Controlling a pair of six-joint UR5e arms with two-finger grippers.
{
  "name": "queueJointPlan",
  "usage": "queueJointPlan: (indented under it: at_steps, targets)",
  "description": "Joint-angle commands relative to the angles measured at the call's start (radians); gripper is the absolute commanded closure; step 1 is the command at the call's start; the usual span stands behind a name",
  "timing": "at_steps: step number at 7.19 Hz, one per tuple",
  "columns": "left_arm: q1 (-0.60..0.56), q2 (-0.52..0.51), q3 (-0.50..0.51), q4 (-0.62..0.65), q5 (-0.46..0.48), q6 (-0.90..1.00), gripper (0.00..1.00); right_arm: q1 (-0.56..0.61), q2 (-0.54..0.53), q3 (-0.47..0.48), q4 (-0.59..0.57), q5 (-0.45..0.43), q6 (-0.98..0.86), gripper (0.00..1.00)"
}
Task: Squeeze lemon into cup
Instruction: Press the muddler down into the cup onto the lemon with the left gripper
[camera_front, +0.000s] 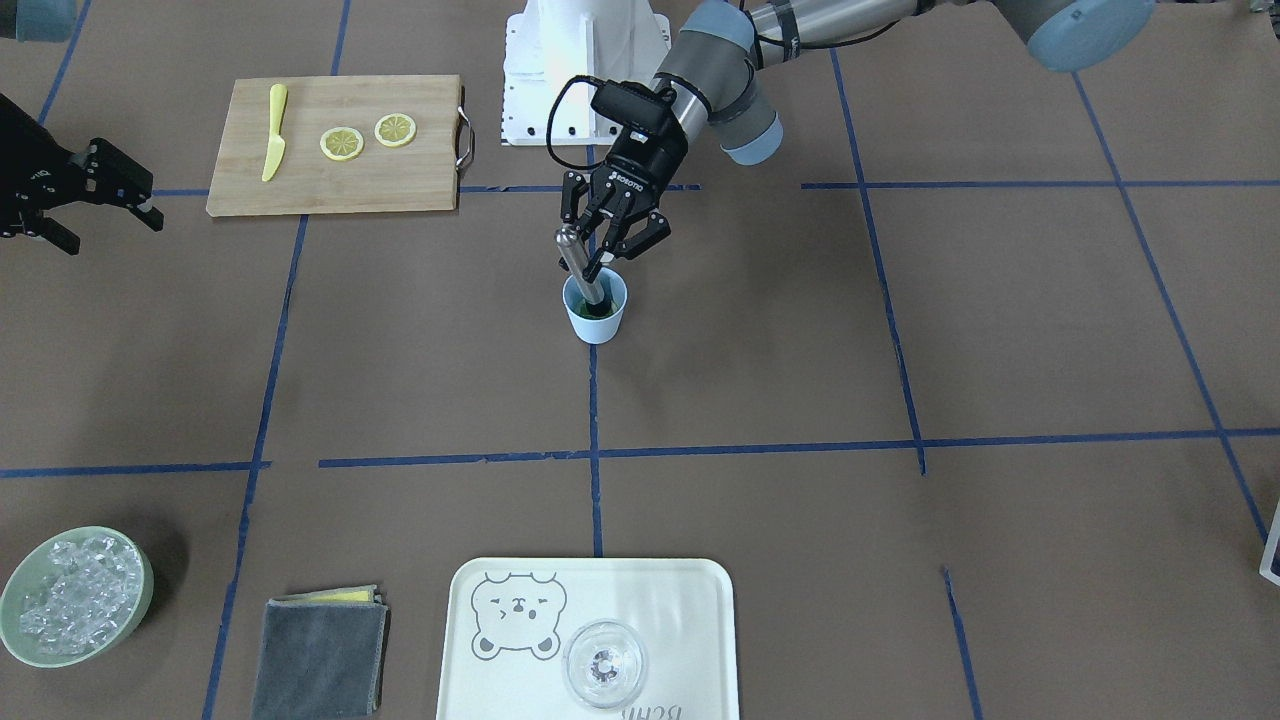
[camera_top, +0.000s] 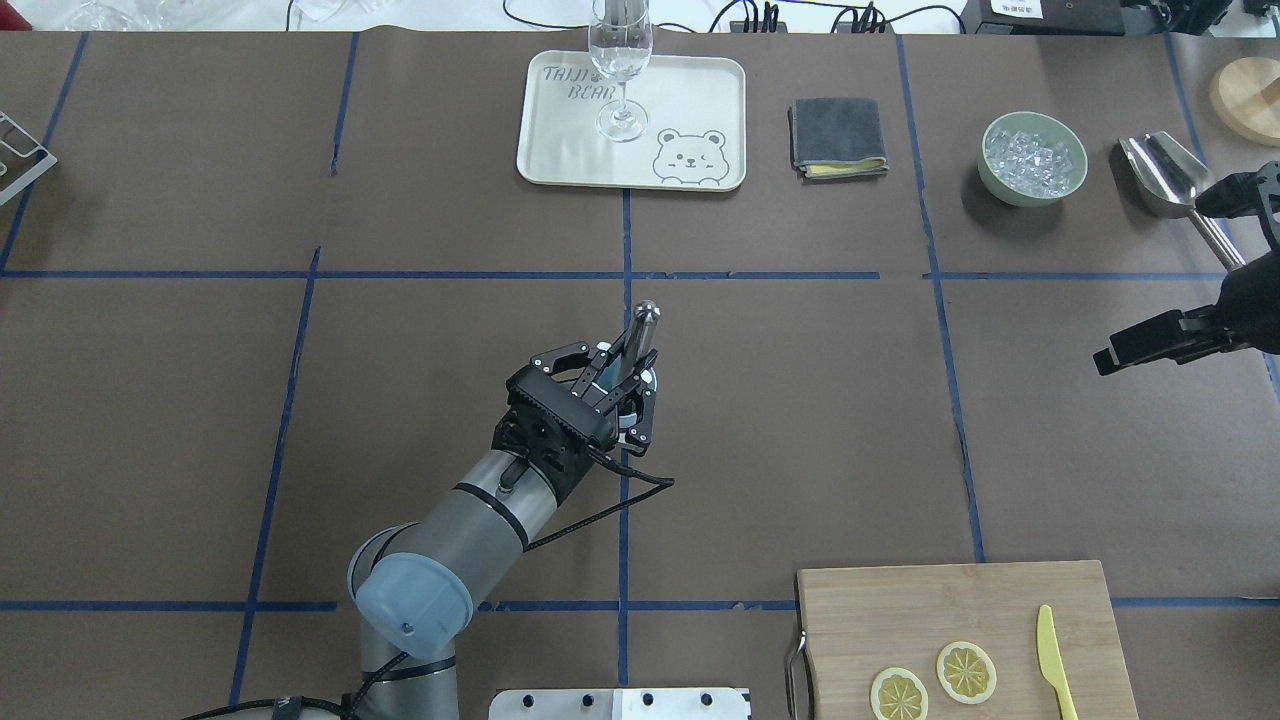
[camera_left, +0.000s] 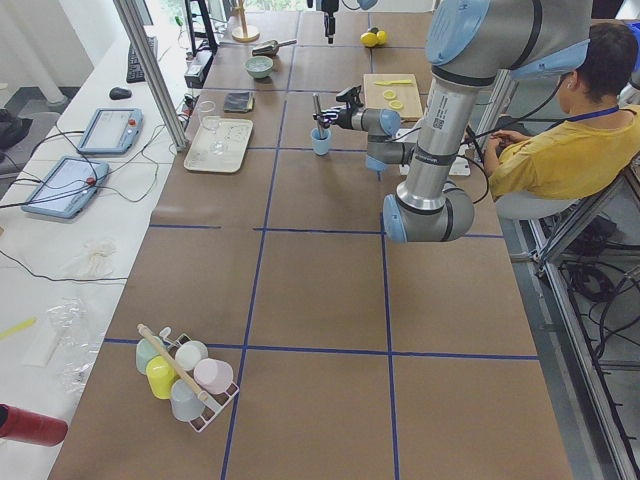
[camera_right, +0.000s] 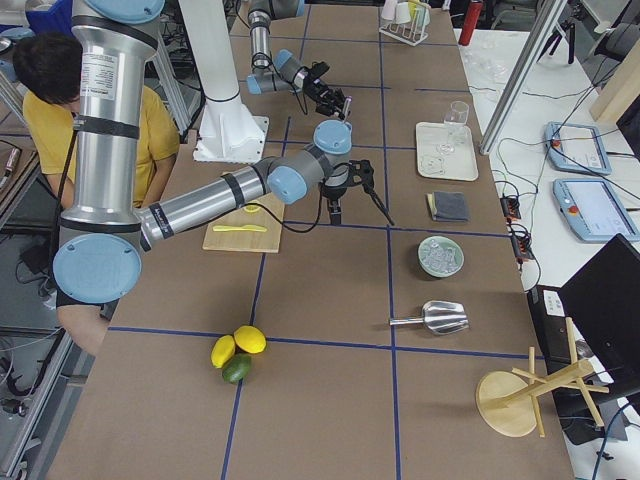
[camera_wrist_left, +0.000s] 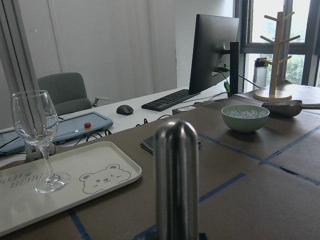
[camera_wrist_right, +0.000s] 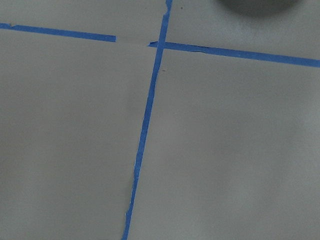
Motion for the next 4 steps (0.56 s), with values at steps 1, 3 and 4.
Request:
queueJointPlan:
  at_steps: [1,3,4]
  targets:
    - [0.000,-0.001,-0.010,0.001,-0.003,0.000,1.00,0.001,0.002,0.002,0.000,0.000,0.000,0.00]
    - [-0.003,-0.001,-0.158,0.011,-0.011,0.006,1.00,0.014,0.002,0.002,0.000,0.024,0.000,0.00]
    - [-0.011,0.007,-0.208,0.019,-0.023,0.009,1.00,0.023,0.002,0.002,0.000,0.032,0.000,0.00]
